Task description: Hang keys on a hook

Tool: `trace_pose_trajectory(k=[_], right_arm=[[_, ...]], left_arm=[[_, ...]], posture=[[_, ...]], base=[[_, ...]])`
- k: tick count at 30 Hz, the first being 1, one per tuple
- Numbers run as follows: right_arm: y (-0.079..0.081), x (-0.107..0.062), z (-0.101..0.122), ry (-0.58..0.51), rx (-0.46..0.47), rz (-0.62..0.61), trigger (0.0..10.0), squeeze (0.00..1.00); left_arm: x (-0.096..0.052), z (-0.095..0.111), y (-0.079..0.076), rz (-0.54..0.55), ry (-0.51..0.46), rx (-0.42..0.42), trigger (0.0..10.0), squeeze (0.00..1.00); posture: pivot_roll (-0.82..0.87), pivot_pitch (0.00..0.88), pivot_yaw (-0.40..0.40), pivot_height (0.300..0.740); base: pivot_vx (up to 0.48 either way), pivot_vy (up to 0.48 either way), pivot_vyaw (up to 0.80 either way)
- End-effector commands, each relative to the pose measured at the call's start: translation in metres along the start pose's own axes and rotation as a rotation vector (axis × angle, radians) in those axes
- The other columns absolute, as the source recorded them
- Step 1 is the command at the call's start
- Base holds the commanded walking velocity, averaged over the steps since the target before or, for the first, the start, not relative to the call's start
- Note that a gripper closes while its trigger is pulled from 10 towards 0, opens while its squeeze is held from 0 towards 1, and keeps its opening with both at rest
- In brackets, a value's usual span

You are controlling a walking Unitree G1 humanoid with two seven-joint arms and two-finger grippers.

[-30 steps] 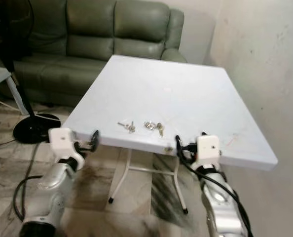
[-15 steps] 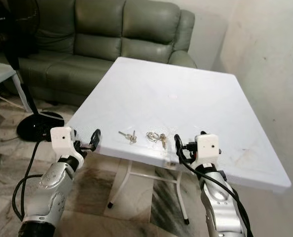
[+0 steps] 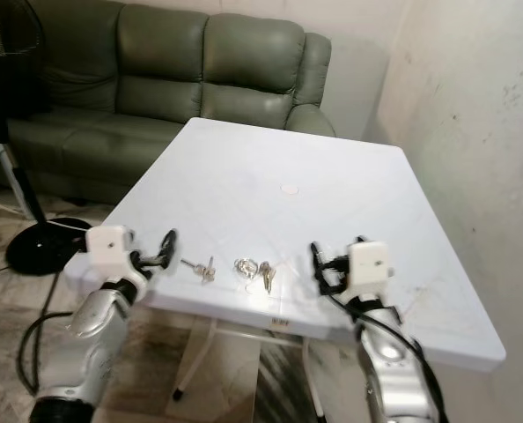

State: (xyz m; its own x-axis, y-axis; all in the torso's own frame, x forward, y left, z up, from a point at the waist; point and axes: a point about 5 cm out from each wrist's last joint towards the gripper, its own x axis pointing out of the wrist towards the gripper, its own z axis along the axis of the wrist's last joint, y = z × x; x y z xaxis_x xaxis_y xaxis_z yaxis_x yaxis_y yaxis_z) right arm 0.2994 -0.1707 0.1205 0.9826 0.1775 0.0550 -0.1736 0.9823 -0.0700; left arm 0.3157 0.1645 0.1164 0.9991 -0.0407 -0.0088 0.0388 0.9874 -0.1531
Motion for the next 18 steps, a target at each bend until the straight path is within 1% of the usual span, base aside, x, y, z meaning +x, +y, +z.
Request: trace_pose_trajectory(k=[1, 3, 5, 6, 8, 9, 12, 15, 18], right_arm=[[-0.009, -0.003, 0.001, 0.008, -0.015, -0.016, 10.0, 0.0], [-0.009, -0.003, 0.001, 0.013, -0.018, -0.002, 10.0, 0.0], [-0.007, -0.002, -0.001, 0.028, -0.011, 0.038, 10.0, 0.0], [-0.006, -0.002, -0.001, 0.029, -0.024, 0.073, 10.0, 0.0], [-0.006, -0.002, 0.0, 0.029, -0.028, 0.084, 10.0, 0.0], [-0.006, -0.001, 0.0, 0.035, -0.049, 0.132, 10.0, 0.0], [-0.008, 0.002, 0.001, 0.051, -0.063, 0.187, 10.0, 0.0], [-0.014, 0.005, 0.004, 0.054, -0.089, 0.229, 10.0, 0.0], [-0.015, 0.007, 0.007, 0.054, -0.089, 0.267, 10.0, 0.0]], left_arm=[[0.001, -0.002, -0.014, -0.042, 0.005, 0.007, 10.0, 0.0], [0.001, -0.003, -0.015, -0.046, 0.01, 0.002, 10.0, 0.0], [-0.001, -0.006, -0.019, -0.059, 0.029, -0.004, 10.0, 0.0], [-0.004, -0.008, -0.022, -0.077, 0.03, 0.003, 10.0, 0.0], [-0.005, -0.008, -0.024, -0.084, 0.03, 0.006, 10.0, 0.0], [-0.008, -0.01, -0.029, -0.107, 0.037, -0.003, 10.0, 0.0], [-0.013, -0.014, -0.036, -0.132, 0.044, -0.008, 10.0, 0.0], [-0.019, -0.019, -0.044, -0.172, 0.058, 0.025, 10.0, 0.0], [-0.023, -0.021, -0.048, -0.193, 0.06, 0.03, 10.0, 0.0]], posture=[[0.03, 0.047, -0.09, 0.74], [0.03, 0.047, -0.091, 0.74], [0.03, 0.046, -0.091, 0.74], [0.03, 0.045, -0.092, 0.74], [0.03, 0.045, -0.092, 0.74], [0.03, 0.054, -0.091, 0.74], [0.03, 0.058, -0.094, 0.74], [0.03, 0.066, -0.099, 0.74], [0.04, 0.062, -0.102, 0.74]], base=[[0.0, 0.0, 0.0], [0.0, 0.0, 0.0], [0.0, 0.0, 0.0], [0.0, 0.0, 0.0], [0.0, 0.0, 0.0], [0.0, 0.0, 0.0], [0.0, 0.0, 0.0], [0.0, 0.0, 0.0], [0.0, 0.0, 0.0]])
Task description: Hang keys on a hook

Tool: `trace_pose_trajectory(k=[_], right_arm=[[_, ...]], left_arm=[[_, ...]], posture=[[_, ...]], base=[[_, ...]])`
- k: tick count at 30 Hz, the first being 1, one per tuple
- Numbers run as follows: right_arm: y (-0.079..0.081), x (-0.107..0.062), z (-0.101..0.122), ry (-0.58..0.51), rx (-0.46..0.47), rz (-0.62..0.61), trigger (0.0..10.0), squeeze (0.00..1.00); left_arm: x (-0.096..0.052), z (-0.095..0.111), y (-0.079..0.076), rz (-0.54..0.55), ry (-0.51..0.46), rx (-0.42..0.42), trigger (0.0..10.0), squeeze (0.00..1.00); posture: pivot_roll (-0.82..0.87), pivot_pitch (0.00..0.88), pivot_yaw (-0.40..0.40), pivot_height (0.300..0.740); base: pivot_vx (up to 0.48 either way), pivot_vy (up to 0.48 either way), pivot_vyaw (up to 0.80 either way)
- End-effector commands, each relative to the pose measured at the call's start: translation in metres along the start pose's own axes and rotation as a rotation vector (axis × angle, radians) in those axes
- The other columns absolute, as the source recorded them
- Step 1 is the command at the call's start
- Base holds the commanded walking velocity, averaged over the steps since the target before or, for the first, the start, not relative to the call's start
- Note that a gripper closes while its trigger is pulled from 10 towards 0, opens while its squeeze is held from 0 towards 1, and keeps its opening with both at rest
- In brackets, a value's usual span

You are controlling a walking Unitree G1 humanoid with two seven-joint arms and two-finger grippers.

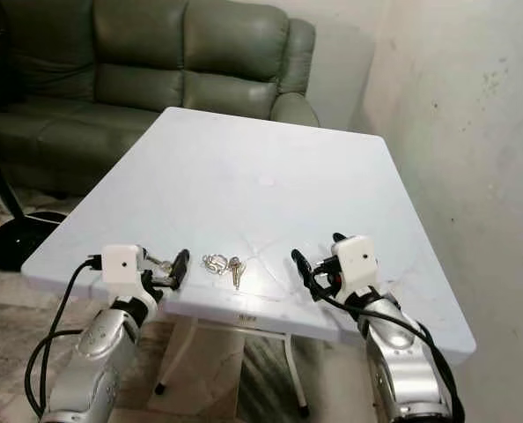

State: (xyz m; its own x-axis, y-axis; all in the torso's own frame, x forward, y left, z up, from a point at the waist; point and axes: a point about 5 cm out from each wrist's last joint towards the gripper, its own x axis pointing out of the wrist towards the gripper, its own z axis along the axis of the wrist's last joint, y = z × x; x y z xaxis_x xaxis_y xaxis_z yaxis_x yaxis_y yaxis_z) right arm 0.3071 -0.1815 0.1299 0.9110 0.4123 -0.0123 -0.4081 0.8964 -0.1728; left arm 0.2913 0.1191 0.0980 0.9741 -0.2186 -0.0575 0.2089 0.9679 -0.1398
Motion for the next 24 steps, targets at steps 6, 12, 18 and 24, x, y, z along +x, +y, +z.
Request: trace_pose_trajectory(k=[6, 12, 18, 24], right_arm=[[-0.005, 0.004, 0.003, -0.005, 0.007, 0.005, 10.0, 0.0], [0.003, 0.004, 0.001, -0.017, 0.027, -0.01, 10.0, 0.0], [0.003, 0.002, -0.001, -0.017, 0.041, -0.037, 10.0, 0.0], [0.002, 0.0, -0.002, -0.016, 0.044, -0.054, 10.0, 0.0]], left_arm=[[-0.004, 0.002, -0.006, -0.011, -0.016, 0.002, 10.0, 0.0], [-0.003, 0.006, -0.002, 0.003, -0.031, -0.013, 10.0, 0.0], [-0.002, 0.008, 0.002, 0.01, -0.027, -0.019, 10.0, 0.0], [0.001, 0.01, 0.005, 0.023, -0.03, -0.039, 10.0, 0.0]], posture=[[0.04, 0.047, -0.111, 0.74], [0.04, 0.053, -0.108, 0.74], [0.04, 0.056, -0.102, 0.74], [0.04, 0.057, -0.1, 0.74]], base=[[0.0, 0.0, 0.0], [0.0, 0.0, 0.0], [0.0, 0.0, 0.0], [0.0, 0.336, 0.0]])
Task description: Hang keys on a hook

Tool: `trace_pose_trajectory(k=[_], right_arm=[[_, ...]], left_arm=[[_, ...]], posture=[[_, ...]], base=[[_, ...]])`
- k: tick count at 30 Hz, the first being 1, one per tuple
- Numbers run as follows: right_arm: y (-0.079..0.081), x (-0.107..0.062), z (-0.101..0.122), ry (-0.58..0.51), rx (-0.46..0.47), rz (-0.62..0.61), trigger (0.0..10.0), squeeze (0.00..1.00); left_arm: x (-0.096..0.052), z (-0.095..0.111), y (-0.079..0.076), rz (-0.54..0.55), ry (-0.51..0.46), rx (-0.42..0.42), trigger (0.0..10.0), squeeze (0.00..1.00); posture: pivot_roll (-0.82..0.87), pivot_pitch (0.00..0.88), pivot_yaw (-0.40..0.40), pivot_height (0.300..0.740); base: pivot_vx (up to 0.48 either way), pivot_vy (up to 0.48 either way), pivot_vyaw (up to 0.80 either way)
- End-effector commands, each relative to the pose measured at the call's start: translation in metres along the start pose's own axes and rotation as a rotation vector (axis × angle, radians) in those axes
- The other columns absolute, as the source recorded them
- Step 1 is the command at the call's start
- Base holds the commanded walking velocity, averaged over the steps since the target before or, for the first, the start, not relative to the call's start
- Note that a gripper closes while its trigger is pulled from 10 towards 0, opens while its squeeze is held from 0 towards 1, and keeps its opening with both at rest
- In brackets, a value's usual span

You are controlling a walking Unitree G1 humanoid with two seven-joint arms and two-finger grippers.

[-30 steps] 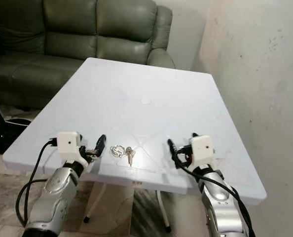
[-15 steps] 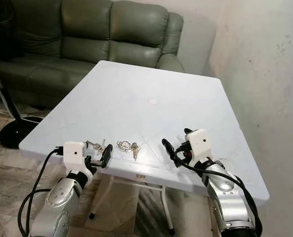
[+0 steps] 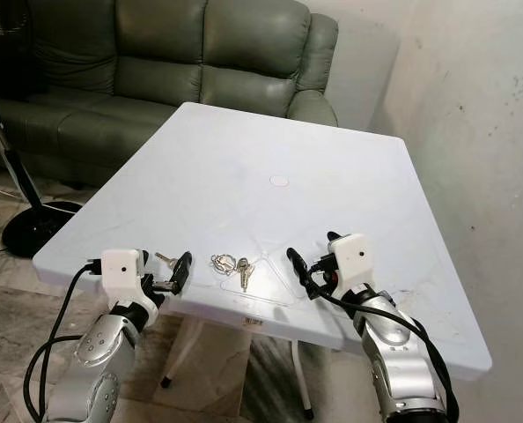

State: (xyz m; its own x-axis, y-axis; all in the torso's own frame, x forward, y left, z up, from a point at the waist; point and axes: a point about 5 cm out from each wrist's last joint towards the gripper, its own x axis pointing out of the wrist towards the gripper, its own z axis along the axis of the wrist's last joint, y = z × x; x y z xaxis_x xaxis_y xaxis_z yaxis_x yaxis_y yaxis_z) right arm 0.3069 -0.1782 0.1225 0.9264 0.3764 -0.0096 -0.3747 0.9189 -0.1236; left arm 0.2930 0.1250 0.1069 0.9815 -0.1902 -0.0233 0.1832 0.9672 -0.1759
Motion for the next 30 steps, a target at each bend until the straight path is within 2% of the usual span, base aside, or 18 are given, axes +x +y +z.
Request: trace_pose_trajectory(k=[1, 30], right_arm=[[-0.0025, -0.0013, 0.0047, -0.02, -0.004, -0.016, 10.0, 0.0], [-0.0037, -0.0045, 0.0034, -0.011, 0.006, -0.033, 10.0, 0.0]], left_arm=[[0.0009, 0.0004, 0.0005, 0.001, 0.008, 0.001, 10.0, 0.0], [0.004, 0.0028, 0.0041, 0.021, 0.002, -0.008, 10.0, 0.0]], posture=[[0.04, 0.058, -0.1, 0.74], [0.03, 0.064, -0.11, 0.74]], base=[[0.0, 0.364, 0.0], [0.0, 0.419, 0.0]])
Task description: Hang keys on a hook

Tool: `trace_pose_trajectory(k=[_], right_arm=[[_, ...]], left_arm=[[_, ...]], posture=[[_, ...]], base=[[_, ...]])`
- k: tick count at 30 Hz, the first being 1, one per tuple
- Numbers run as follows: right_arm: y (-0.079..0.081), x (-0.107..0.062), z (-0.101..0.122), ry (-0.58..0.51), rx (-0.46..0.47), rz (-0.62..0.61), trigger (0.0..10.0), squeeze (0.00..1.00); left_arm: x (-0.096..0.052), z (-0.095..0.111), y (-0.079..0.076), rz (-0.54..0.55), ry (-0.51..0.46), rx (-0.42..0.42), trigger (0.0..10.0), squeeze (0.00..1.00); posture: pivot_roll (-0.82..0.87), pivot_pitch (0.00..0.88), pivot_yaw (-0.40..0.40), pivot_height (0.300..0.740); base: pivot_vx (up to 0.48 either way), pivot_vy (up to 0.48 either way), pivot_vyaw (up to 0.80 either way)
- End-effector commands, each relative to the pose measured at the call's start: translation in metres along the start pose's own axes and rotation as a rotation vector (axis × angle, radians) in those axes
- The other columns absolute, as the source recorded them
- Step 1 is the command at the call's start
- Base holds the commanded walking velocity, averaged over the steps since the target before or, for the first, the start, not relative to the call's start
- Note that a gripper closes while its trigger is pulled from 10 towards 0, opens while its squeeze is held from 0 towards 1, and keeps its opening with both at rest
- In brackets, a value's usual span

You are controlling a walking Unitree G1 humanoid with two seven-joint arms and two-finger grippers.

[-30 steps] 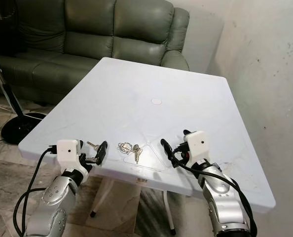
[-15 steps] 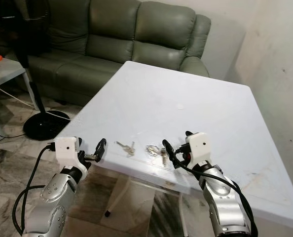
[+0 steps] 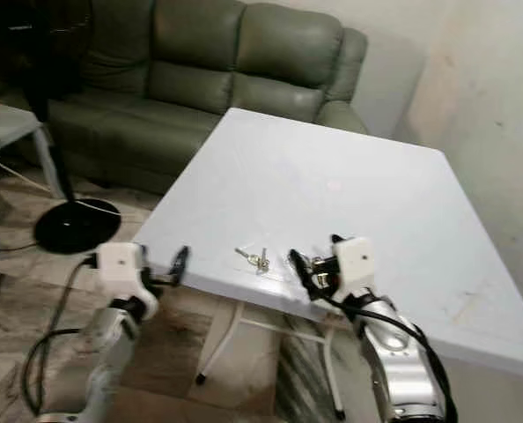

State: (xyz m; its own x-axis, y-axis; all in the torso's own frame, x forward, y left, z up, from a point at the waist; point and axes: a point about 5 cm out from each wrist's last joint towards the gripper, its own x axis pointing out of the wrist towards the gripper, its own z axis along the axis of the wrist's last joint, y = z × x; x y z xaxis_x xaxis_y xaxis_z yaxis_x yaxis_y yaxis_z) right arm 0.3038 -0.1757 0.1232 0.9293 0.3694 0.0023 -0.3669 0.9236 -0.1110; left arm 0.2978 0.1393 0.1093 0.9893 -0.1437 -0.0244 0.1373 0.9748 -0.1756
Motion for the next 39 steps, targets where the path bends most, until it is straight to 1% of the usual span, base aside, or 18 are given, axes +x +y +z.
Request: trace_pose_trajectory(k=[1, 5, 8, 9, 10, 12, 18, 22, 25, 30, 34, 35, 39], right_arm=[[-0.007, -0.003, 0.002, 0.0, -0.007, -0.024, 10.0, 0.0], [-0.007, -0.002, 0.003, -0.001, -0.007, -0.024, 10.0, 0.0], [-0.007, -0.002, 0.003, -0.001, -0.007, -0.025, 10.0, 0.0], [-0.007, -0.002, 0.003, -0.001, -0.007, -0.025, 10.0, 0.0], [-0.007, -0.002, 0.003, -0.001, -0.008, -0.025, 10.0, 0.0], [-0.007, -0.002, 0.003, -0.001, -0.006, -0.026, 10.0, 0.0], [-0.009, -0.002, 0.003, 0.003, -0.002, -0.04, 10.0, 0.0], [-0.009, -0.001, 0.004, 0.003, -0.006, -0.038, 10.0, 0.0], [-0.01, -0.001, 0.004, 0.01, -0.022, -0.054, 10.0, 0.0], [-0.009, 0.001, 0.004, 0.015, -0.015, -0.05, 10.0, 0.0], [-0.007, 0.004, 0.003, 0.039, -0.04, -0.077, 10.0, 0.0], [-0.005, 0.006, 0.003, 0.042, -0.042, -0.076, 10.0, 0.0], [-0.001, 0.01, 0.005, 0.034, -0.051, -0.057, 10.0, 0.0]], left_arm=[[0.002, -0.002, -0.01, -0.025, 0.009, -0.006, 10.0, 0.0], [0.002, -0.002, -0.01, -0.022, 0.007, -0.009, 10.0, 0.0], [0.003, -0.001, -0.009, -0.014, 0.005, 0.008, 10.0, 0.0], [0.003, -0.002, -0.008, -0.008, 0.006, -0.019, 10.0, 0.0], [0.003, -0.002, -0.008, -0.007, 0.007, -0.023, 10.0, 0.0], [0.003, 0.0, -0.008, -0.013, -0.005, 0.001, 10.0, 0.0], [0.002, -0.003, -0.013, -0.042, 0.017, -0.011, 10.0, 0.0], [0.002, -0.004, -0.015, -0.053, 0.017, 0.013, 10.0, 0.0], [0.002, -0.004, -0.015, -0.058, 0.018, 0.014, 10.0, 0.0], [0.002, -0.005, -0.018, -0.076, 0.02, 0.019, 10.0, 0.0], [0.001, -0.004, -0.025, -0.124, 0.014, 0.03, 10.0, 0.0], [0.001, -0.003, -0.028, -0.147, 0.011, 0.032, 10.0, 0.0], [0.0, -0.003, -0.033, -0.177, 0.009, 0.04, 10.0, 0.0]], posture=[[0.03, 0.064, -0.11, 0.74], [0.03, 0.063, -0.111, 0.74], [0.03, 0.063, -0.111, 0.74], [0.03, 0.062, -0.11, 0.74], [0.03, 0.062, -0.111, 0.74], [0.03, 0.062, -0.11, 0.74], [0.03, 0.059, -0.109, 0.74], [0.03, 0.055, -0.11, 0.74], [0.03, 0.052, -0.111, 0.74], [0.03, 0.046, -0.109, 0.74], [0.03, 0.042, -0.108, 0.74], [0.03, 0.04, -0.107, 0.74], [0.03, 0.039, -0.102, 0.74]], base=[[0.0, 0.446, 0.0], [0.0, 0.446, 0.0], [0.0, 0.42, 0.0], [0.0, 0.0, 0.0], [0.0, 0.0, 0.0], [0.0, 0.0, 0.0], [0.0, 0.0, 0.0], [0.0, 0.0, 0.0], [0.0, 0.0, 0.0], [0.0, 0.0, 0.0], [0.0, 0.0, 0.0], [0.0, 0.0, 0.0], [0.0, 0.0, 0.0]])
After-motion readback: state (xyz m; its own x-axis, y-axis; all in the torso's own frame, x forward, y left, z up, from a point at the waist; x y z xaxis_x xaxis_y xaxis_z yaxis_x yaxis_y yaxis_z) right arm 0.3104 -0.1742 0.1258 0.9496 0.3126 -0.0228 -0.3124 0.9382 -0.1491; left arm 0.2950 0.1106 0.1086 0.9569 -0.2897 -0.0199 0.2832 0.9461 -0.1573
